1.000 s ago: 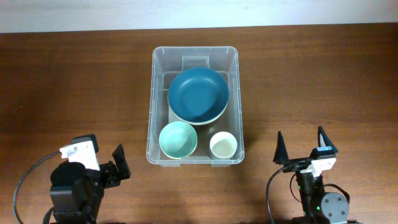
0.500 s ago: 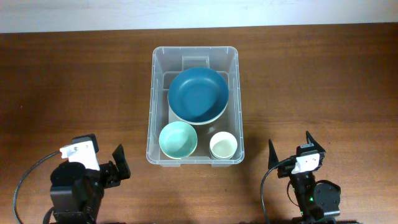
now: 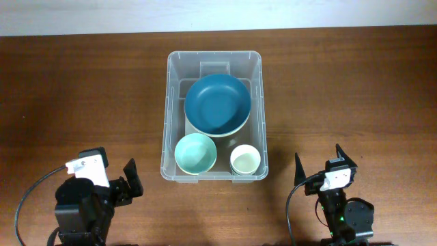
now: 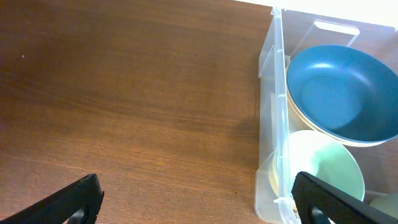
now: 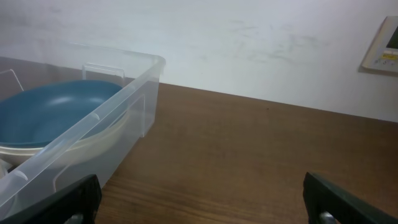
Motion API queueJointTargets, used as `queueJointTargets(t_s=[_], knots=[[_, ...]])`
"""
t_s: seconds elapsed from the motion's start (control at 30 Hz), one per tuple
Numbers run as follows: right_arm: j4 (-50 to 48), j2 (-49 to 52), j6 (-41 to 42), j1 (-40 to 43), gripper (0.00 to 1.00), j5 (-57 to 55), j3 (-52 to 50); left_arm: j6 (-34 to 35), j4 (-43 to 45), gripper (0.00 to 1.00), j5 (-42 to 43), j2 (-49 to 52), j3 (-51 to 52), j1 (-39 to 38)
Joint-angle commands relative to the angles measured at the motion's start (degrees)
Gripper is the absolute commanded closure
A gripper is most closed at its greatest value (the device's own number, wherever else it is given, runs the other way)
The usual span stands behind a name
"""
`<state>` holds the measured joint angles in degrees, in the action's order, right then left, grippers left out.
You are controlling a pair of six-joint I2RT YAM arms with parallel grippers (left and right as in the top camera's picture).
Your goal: Pack container
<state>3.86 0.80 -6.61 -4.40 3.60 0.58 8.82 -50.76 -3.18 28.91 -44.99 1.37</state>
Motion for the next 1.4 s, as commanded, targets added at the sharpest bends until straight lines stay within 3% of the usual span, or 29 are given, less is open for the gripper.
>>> queueJointTargets(t_s=[0.0, 0.93, 1.13, 1.37], knots=[[0.3, -0.6, 0.0, 0.4, 0.01, 0.7, -0.3, 0.5, 0.1, 0.01, 0.8, -0.3, 0.1, 0.3], [0.3, -0.6, 0.0, 0.4, 0.01, 0.7, -0.3, 0.5, -2.8, 0.01, -1.6, -1.2, 0.4, 0.3], [0.3, -0.6, 0.0, 0.4, 0.01, 0.7, -0.3, 0.5, -1.9, 0.00, -3.1, -8.5, 7.9, 0.3], [0.3, -0.6, 0.0, 0.4, 0.01, 0.7, -0.3, -1.0, 5.2, 0.00, -2.3, -21.0, 20.3, 0.3]])
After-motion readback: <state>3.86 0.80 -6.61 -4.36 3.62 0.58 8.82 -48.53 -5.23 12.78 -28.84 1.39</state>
